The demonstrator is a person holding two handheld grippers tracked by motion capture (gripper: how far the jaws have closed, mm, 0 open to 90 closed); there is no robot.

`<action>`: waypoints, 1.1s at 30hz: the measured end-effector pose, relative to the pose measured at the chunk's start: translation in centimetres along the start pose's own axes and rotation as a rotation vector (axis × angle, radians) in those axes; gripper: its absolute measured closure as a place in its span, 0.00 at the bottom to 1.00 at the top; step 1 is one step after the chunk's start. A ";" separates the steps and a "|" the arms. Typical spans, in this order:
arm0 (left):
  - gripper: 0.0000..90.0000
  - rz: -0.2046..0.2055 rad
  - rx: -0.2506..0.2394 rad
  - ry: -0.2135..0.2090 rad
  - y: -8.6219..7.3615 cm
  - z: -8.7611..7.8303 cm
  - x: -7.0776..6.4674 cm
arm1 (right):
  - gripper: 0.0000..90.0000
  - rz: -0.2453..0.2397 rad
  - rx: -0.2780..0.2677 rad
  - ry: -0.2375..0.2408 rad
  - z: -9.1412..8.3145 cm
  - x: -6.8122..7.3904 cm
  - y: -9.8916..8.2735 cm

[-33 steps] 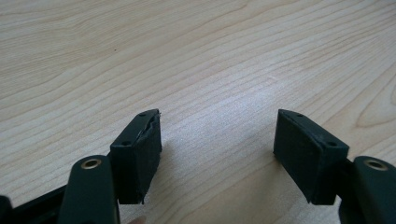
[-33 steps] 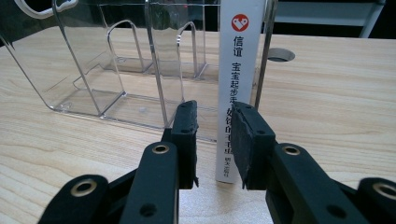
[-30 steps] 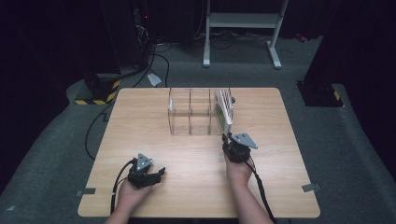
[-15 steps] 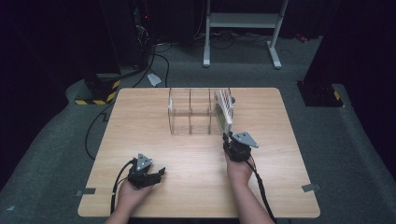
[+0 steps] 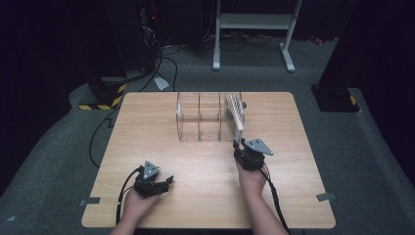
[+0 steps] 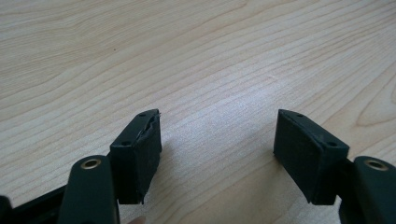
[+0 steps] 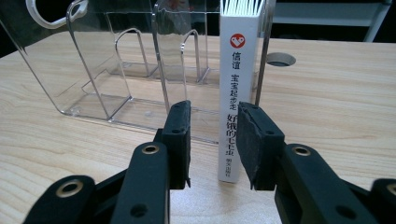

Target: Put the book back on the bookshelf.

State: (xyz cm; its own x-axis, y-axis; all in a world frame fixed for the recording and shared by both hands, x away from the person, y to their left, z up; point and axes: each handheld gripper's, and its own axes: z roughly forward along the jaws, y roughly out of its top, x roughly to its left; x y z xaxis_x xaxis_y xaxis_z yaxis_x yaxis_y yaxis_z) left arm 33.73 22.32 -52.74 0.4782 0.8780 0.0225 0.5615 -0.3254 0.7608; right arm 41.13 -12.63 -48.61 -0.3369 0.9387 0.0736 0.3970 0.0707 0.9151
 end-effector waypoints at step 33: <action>0.26 -0.027 0.018 0.004 0.0 0.1 0.1 | 0.24 -0.038 0.111 0.012 -7.0 -5.9 -2.9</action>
State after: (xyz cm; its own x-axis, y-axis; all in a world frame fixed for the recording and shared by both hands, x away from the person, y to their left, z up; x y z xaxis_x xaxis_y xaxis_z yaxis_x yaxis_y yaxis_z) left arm 33.85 22.39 -52.78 0.4598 0.8880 0.0047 0.5861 -0.3074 0.7497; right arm 35.99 -20.69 -48.94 -0.3635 0.9305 0.0448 0.4757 0.1440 0.8678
